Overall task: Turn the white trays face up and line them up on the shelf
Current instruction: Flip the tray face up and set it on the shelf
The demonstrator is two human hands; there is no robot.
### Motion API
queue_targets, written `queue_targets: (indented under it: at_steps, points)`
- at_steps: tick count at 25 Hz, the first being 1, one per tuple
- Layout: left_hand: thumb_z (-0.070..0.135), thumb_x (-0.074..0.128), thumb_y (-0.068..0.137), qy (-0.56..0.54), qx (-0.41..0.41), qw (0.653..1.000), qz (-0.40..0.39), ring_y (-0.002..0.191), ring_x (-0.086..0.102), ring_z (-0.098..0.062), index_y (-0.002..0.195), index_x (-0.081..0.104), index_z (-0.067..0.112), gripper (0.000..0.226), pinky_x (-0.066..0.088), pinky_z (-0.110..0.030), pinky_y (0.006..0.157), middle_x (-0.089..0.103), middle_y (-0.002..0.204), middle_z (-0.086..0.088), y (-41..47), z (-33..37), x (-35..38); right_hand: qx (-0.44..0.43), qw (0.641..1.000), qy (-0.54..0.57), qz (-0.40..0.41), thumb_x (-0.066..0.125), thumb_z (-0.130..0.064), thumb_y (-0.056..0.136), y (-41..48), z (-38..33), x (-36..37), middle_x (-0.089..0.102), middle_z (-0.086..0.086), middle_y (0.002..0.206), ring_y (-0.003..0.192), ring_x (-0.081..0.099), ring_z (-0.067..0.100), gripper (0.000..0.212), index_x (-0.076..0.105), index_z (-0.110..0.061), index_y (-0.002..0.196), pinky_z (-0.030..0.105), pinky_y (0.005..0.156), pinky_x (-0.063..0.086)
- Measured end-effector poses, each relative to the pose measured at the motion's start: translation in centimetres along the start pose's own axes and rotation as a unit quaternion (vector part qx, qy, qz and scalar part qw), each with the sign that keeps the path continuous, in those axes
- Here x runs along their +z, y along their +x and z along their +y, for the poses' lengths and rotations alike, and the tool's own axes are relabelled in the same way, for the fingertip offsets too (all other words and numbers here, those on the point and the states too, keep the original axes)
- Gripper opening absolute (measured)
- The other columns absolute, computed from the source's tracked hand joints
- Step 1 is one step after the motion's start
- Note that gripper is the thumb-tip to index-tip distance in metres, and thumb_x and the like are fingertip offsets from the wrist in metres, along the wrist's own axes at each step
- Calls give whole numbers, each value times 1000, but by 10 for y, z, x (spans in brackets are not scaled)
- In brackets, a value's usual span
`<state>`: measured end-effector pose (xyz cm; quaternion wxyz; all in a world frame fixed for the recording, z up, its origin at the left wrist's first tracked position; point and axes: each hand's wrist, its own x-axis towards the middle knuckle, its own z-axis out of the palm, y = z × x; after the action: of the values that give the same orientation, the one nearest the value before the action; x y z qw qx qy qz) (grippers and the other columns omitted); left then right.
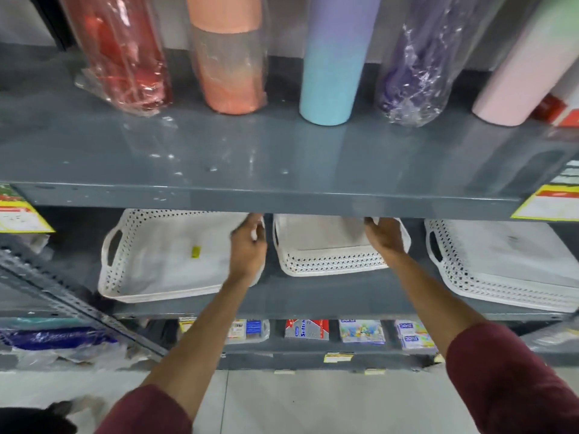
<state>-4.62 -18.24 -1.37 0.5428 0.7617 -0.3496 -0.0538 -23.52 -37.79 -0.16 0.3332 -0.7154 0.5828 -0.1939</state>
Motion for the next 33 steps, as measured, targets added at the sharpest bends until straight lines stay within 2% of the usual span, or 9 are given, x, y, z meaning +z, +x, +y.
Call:
queue_targets:
  at_steps: [3, 8, 12, 15, 17, 20, 24, 30, 33]
  points:
    - [27, 39, 103, 60, -166, 973, -146, 113, 62, -35, 122, 56, -1, 39, 48, -33, 96, 62, 123, -27, -6, 3, 78, 0, 980, -195, 29, 54, -33, 90, 35, 52, -16, 51, 23, 141, 133, 43, 40, 52, 52, -2, 132, 48, 109, 38]
    - [42, 37, 101, 78, -372, 918, -116, 117, 60, -40, 133, 52, 4, 52, 51, -47, 100, 58, 135, -21, 9, -10, 114, 98, 990, -70, -69, 56, -70, 65, 82, 85, -12, 49, 12, 147, 137, 44, 35, 94, 49, -15, 140, 51, 113, 35]
    - [20, 45, 99, -3, -366, 931, -23, 111, 62, -35, 133, 54, 9, 37, 43, -28, 82, 64, 123, -17, -3, 0, 121, 89, 993, 49, -55, 73, -57, 53, 99, 119, -5, 57, 6, 136, 130, 50, 31, 87, 58, -14, 127, 51, 106, 44]
    - [-1, 39, 96, -85, -266, 958, 66, 111, 58, -20, 150, 36, 21, 58, 41, -20, 95, 59, 128, 1, -12, 20, 115, 53, 988, 141, -22, 69, -13, 75, 71, 95, -38, 63, 8, 115, 111, 58, 25, 39, 60, -7, 113, 35, 94, 48]
    - [-1, 41, 96, -170, -265, 938, 144, 117, 63, -18, 137, 53, 9, 43, 43, -29, 106, 65, 131, -2, -13, 26, 109, 41, 981, 187, -35, 51, -4, 86, 62, 89, -57, 56, 2, 97, 92, 52, 20, 18, 59, -13, 100, 30, 81, 42]
    - [9, 42, 97, -300, -332, 882, 150, 66, 73, -11, 78, 77, 15, 41, 56, -32, 75, 78, 71, 8, -18, 18, 92, 134, 928, 331, -104, 36, -22, 87, 54, 94, -68, 55, 1, 83, 76, 51, 20, 19, 50, -20, 74, 32, 74, 40]
    - [37, 44, 83, -326, -426, 839, 94, 49, 50, -19, 49, 64, 18, 44, 41, -20, 53, 55, 42, 4, -19, 14, 76, 252, 869, 385, -180, 30, -11, 83, 52, 122, -62, 71, 14, 102, 97, 67, 33, 36, 62, -5, 101, 39, 85, 46]
    - [29, 61, 80, -105, -392, 912, 56, 103, 65, -36, 116, 62, 2, 45, 49, -41, 96, 65, 108, -29, -6, 23, 80, 215, 895, 243, -305, 25, 2, 84, 30, 143, -47, 73, 18, 92, 77, 67, 31, 43, 56, -1, 113, 32, 69, 51]
    - [21, 53, 93, 39, -314, 946, 66, 131, 53, -34, 137, 52, 15, 45, 41, -38, 108, 55, 144, -13, -4, 37, 87, 192, 903, 149, -353, 27, -2, 92, 22, 148, -49, 75, 16, 80, 68, 69, 27, 42, 67, 4, 105, 29, 68, 55]
